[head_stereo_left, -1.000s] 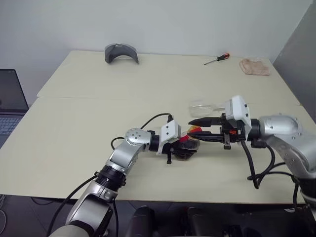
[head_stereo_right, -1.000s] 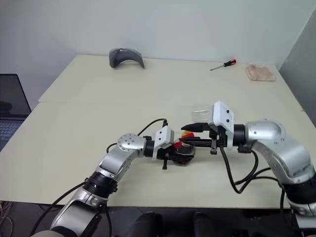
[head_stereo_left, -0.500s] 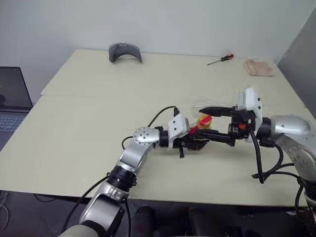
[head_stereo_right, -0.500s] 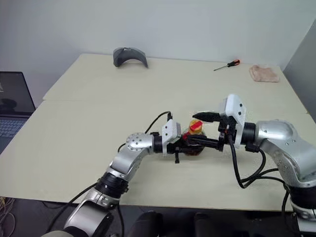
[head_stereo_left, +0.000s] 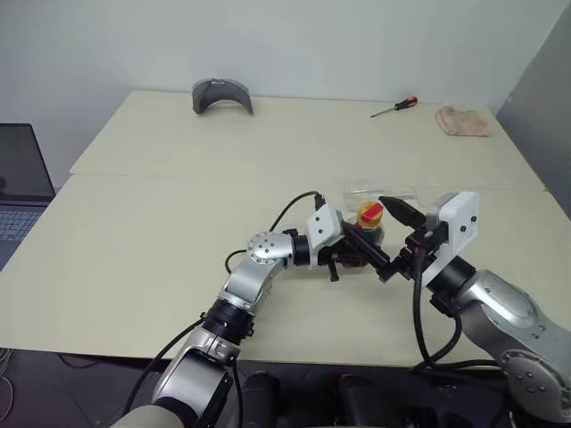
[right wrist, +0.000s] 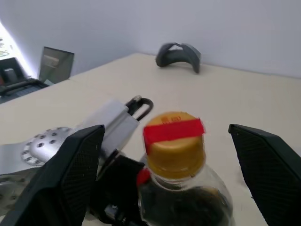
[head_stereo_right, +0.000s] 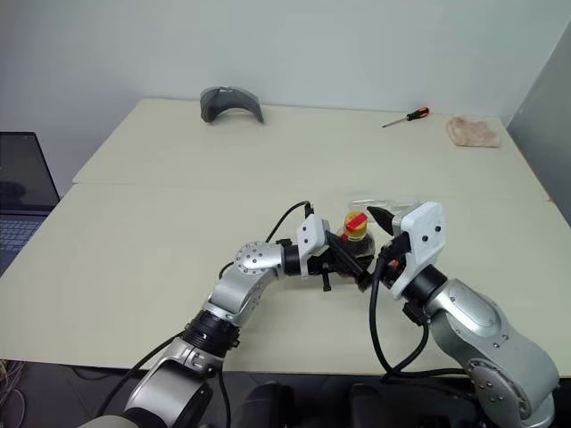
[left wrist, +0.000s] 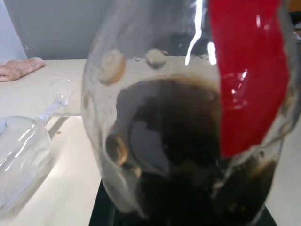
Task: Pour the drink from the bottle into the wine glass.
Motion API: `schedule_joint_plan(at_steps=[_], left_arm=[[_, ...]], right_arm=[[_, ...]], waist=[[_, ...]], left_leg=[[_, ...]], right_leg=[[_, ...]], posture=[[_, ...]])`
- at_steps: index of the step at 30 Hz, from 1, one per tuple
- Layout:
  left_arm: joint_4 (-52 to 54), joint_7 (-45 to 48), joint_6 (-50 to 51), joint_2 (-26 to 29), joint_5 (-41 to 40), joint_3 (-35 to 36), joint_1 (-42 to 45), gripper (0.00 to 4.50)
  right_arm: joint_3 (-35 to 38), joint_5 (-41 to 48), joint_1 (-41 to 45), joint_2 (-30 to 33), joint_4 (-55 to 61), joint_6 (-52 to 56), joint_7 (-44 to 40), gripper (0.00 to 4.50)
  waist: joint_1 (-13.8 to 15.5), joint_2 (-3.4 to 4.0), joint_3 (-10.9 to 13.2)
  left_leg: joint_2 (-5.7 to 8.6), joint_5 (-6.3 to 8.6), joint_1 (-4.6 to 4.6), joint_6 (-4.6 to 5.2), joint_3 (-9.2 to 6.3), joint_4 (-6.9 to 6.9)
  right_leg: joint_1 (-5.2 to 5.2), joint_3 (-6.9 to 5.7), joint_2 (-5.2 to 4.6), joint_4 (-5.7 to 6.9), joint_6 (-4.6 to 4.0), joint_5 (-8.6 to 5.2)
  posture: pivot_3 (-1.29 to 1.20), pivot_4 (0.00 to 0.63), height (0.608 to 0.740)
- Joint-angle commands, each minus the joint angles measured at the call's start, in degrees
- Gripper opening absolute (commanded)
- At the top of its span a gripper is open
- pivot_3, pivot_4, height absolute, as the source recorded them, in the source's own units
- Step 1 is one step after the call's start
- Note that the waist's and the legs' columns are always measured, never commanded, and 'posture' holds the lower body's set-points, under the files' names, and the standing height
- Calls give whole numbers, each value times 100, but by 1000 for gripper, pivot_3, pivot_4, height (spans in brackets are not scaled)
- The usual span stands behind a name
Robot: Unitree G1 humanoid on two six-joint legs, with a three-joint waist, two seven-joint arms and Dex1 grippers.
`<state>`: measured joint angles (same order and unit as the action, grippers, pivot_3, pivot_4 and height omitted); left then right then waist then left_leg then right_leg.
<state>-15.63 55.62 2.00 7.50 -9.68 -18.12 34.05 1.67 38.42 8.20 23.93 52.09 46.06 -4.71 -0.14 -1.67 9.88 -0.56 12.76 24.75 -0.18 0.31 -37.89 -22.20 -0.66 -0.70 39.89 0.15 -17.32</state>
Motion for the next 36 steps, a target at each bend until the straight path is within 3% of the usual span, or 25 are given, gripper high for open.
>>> schedule_joint_plan(at_steps=[1,8,18,26,31,36], left_arm=[[149,-38,-150,-70,-12,40,87,902],[100,-45,-148,-46,33,63,101,902],[83,-27,-139,-14,54,84,120,900],[175,-24,-100,-25,33,68,93,900],[326,71,-12,-15,-21,12,51,900],[730,294,115,32,-89,-181,-97,899]], right_arm=[[-203,-507,-34,-113,294,-365,198,4500],[-201,-789,-200,-322,220,-828,50,4500],[-271,-908,-324,-163,165,-853,-274,1209],[-140,-750,-295,-89,12,-864,-579,1188],[393,136,73,489,-648,-609,-1582,1188],[299,116,1038,1923,-2691,-800,-3865,1188]], waist=[[1,0,0],[2,0,0],[1,0,0],[1,0,0],[1,0,0],[-4,0,1]], left_leg=[[-1,0,0,0,-1,1],[-2,0,0,0,-2,1],[-2,0,0,0,-2,1],[-2,0,0,0,-2,1],[-2,0,0,0,-2,0],[0,1,-4,3,0,2]], right_leg=[[-1,0,3,-1,0,0],[0,-1,4,-1,0,0],[0,-1,4,-1,0,0],[0,-1,4,-1,0,0],[1,-2,4,-1,-1,0],[5,-1,6,-5,-1,1]], posture=[[0,150,740],[0,150,740],[0,150,740],[0,150,740],[0,150,740],[0,150,740]])
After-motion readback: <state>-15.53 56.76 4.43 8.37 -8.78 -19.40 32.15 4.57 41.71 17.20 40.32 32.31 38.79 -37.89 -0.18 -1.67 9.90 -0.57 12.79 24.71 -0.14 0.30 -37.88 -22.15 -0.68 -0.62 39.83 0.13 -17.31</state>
